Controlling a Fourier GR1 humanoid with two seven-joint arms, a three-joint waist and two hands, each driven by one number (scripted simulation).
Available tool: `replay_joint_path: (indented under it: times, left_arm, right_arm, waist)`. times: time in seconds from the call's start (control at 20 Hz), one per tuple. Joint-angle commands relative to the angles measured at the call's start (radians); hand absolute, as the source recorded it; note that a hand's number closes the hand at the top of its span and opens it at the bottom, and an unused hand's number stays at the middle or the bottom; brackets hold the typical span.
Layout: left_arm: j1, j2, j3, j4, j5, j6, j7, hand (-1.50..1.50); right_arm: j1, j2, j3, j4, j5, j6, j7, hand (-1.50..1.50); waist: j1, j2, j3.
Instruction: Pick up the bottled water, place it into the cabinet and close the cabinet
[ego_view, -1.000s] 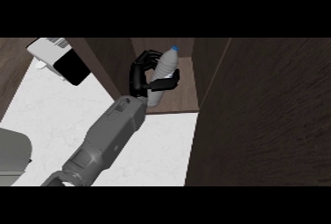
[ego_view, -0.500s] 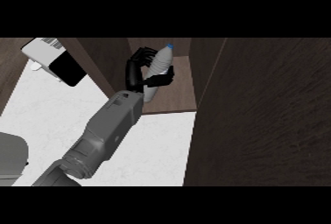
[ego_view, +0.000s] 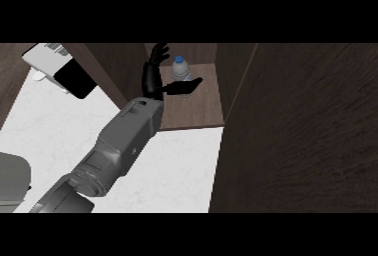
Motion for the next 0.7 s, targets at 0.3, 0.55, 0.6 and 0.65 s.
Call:
replay_joint_path:
  times: [0.3,0.55,0.6,0.65]
  left_arm:
    - [-0.053,-0.004,0.041,0.036,0.009,-0.044,-0.020,-1.50]
    - [-0.053,-0.005,0.022,0.030,-0.014,-0.089,-0.024,-1.50]
    - [-0.045,0.023,0.036,0.035,-0.013,-0.160,-0.037,-1.50]
    - [-0.064,-0.005,0.048,0.019,-0.001,-0.154,-0.036,-1.50]
  right_arm:
    - [0.002,-0.010,-0.020,-0.039,-0.032,0.022,0.010,-1.50]
    - [0.021,-0.009,-0.043,-0.054,-0.063,0.035,-0.005,-1.50]
    - [0.076,-0.005,-0.006,-0.061,-0.015,0.020,-0.035,-1.50]
    - [0.056,-0.027,-0.036,-0.084,-0.032,0.036,-0.009,-1.50]
  waist:
    - [-0.009,0.004,0.000]
    - [-0.006,0.000,0.000]
    - [0.003,-0.005,0.000]
    - [0.003,-0.003,0.000]
